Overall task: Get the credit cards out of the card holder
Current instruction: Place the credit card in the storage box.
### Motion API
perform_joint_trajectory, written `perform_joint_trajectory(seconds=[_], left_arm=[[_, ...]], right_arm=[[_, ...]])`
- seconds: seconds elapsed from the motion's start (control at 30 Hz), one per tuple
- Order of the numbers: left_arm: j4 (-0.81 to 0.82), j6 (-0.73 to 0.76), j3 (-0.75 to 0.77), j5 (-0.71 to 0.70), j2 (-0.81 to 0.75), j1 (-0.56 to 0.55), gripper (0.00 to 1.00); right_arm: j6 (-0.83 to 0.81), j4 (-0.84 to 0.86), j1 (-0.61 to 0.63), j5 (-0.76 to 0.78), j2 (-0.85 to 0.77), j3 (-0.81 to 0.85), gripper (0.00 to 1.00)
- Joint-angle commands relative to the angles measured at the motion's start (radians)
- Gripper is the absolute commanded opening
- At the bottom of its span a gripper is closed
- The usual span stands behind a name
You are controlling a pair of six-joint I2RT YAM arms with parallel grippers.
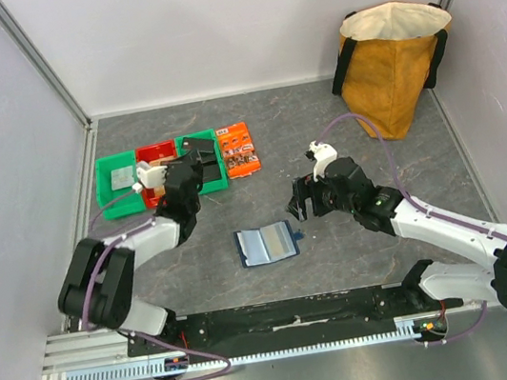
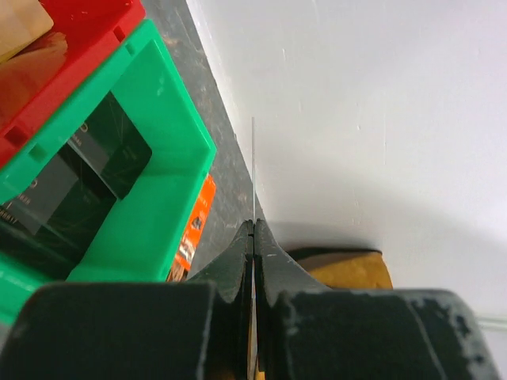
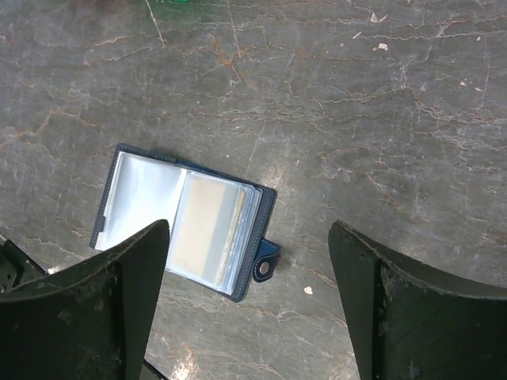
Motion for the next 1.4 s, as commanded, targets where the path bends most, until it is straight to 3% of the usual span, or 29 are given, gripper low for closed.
perform_joint_trajectory(seconds=[0.0, 0.33, 0.53, 0.77, 1.03, 1.23, 1.37], left_arm=[[0.016, -0.117, 0.114, -0.115, 0.131, 0.022, 0.02], [-0.156, -0.254, 0.261, -0.224, 0.292, 0.022, 0.02], [-0.225, -0.257, 0.342, -0.284, 0.375, 0.024, 0.02], [-0.274, -0.254, 0.408, -0.261, 0.447, 0.022, 0.03], [-0.319, -0.242, 0.401, -0.207, 0.437, 0.021, 0.46], [-0.364, -0.203, 0.376, -0.167, 0.355, 0.013, 0.66], [-0.383, -0.144, 0.335, -0.123, 0.254, -0.008, 0.68]], right_arm=[[-0.045, -0.011, -0.008, 0.042, -0.021, 0.029, 0.88], [-0.093, -0.036, -0.018, 0.080, -0.018, 0.028, 0.88], [-0.102, -0.044, -0.018, 0.103, -0.025, 0.026, 0.88], [-0.107, -0.045, -0.018, 0.112, -0.021, 0.025, 0.88], [-0.105, -0.059, -0.018, 0.108, -0.016, 0.034, 0.88], [-0.104, -0.091, -0.020, 0.109, -0.031, 0.052, 0.88], [-0.102, -0.119, -0.020, 0.074, -0.036, 0.074, 0.88]])
